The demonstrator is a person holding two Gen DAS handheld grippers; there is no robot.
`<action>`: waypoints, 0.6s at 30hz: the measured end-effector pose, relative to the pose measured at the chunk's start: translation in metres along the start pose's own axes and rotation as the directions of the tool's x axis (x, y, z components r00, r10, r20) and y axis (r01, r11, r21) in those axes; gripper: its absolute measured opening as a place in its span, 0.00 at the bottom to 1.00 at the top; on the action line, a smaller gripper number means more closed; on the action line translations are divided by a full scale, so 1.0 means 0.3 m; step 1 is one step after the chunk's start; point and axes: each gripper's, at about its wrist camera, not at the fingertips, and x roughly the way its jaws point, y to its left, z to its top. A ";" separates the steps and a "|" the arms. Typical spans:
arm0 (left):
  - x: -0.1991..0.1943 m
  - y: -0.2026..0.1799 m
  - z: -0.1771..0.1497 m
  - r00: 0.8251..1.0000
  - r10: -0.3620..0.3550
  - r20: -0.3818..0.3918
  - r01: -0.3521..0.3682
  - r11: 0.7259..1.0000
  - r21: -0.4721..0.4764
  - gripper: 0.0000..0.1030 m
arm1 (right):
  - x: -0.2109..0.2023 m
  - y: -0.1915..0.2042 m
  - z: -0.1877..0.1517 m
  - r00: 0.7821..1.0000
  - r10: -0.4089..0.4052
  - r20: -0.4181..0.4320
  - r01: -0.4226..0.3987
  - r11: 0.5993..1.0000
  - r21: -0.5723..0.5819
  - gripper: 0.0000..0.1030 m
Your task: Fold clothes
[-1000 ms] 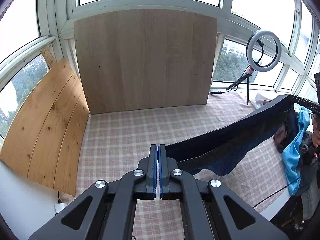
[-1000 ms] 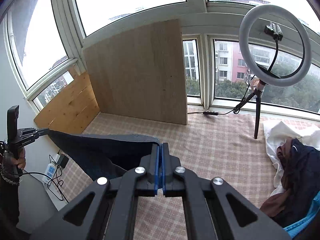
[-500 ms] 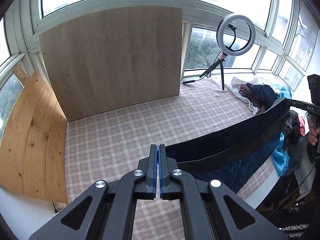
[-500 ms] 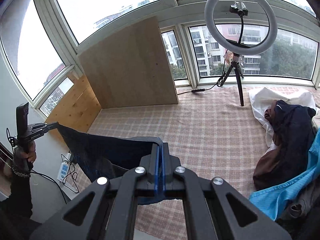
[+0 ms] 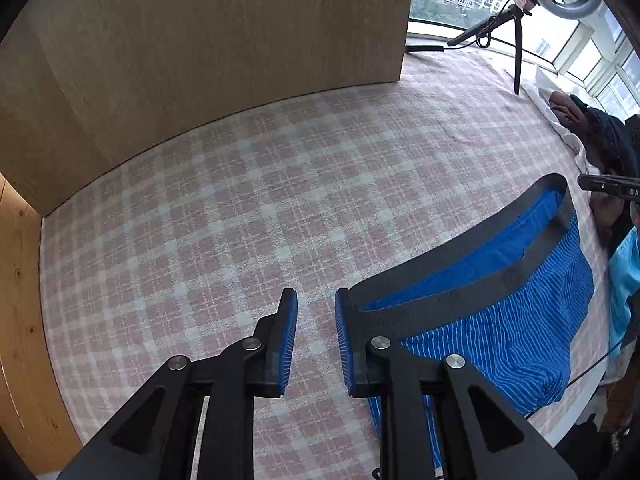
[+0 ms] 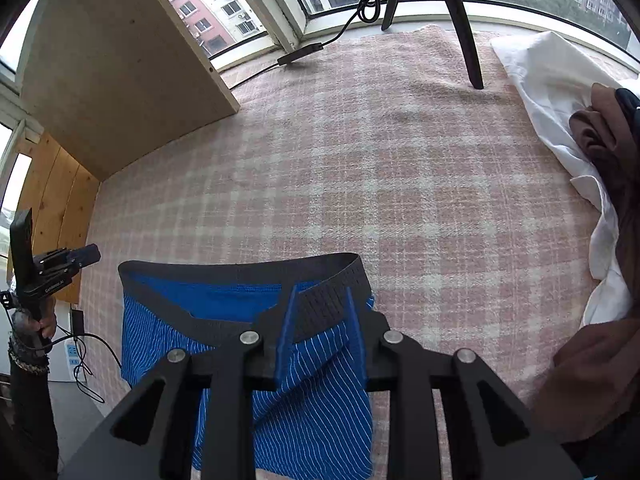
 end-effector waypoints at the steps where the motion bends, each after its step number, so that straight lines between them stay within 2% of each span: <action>1: 0.003 -0.002 -0.015 1.000 -0.008 -0.004 0.008 1.000 0.001 0.18 | -0.001 0.003 -0.017 1.000 0.000 0.004 0.000 0.999 -0.035 0.24; 6: -0.002 0.008 -0.071 0.998 -0.063 -0.006 0.063 0.998 -0.006 0.18 | 0.037 0.042 -0.054 1.000 -0.010 -0.023 0.006 0.987 -0.158 0.27; 8: -0.009 0.013 -0.085 0.998 -0.071 -0.001 0.071 0.998 -0.004 0.18 | 0.062 0.066 -0.047 0.999 -0.047 -0.024 0.041 0.979 -0.201 0.43; 9: -0.005 0.019 -0.088 0.997 -0.071 -0.002 0.071 0.997 -0.006 0.18 | 0.076 0.070 -0.040 0.997 -0.080 -0.017 0.075 0.974 -0.211 0.46; 11: 0.002 0.031 -0.093 0.997 -0.073 -0.006 0.072 0.997 -0.011 0.18 | 0.098 0.060 -0.025 0.997 -0.078 -0.021 0.072 0.977 -0.202 0.48; 13: 0.023 0.030 -0.097 0.997 -0.074 -0.016 0.074 0.997 -0.009 0.18 | 0.109 0.050 -0.016 0.999 -0.030 -0.022 0.026 0.983 -0.181 0.48; 15: 0.046 0.017 -0.097 0.997 -0.072 -0.023 0.072 0.997 0.002 0.18 | 0.114 0.058 -0.018 1.000 -0.015 -0.023 0.011 0.981 -0.194 0.27; 16: 0.055 0.008 -0.096 0.998 -0.065 -0.026 0.066 0.998 0.012 0.18 | 0.117 0.066 -0.021 0.999 -0.012 -0.037 0.004 0.979 -0.206 0.06; 18: 0.068 -0.010 -0.090 0.998 -0.064 -0.026 0.065 0.998 0.027 0.19 | 0.102 0.088 -0.029 0.999 -0.015 -0.029 0.008 0.972 -0.236 0.06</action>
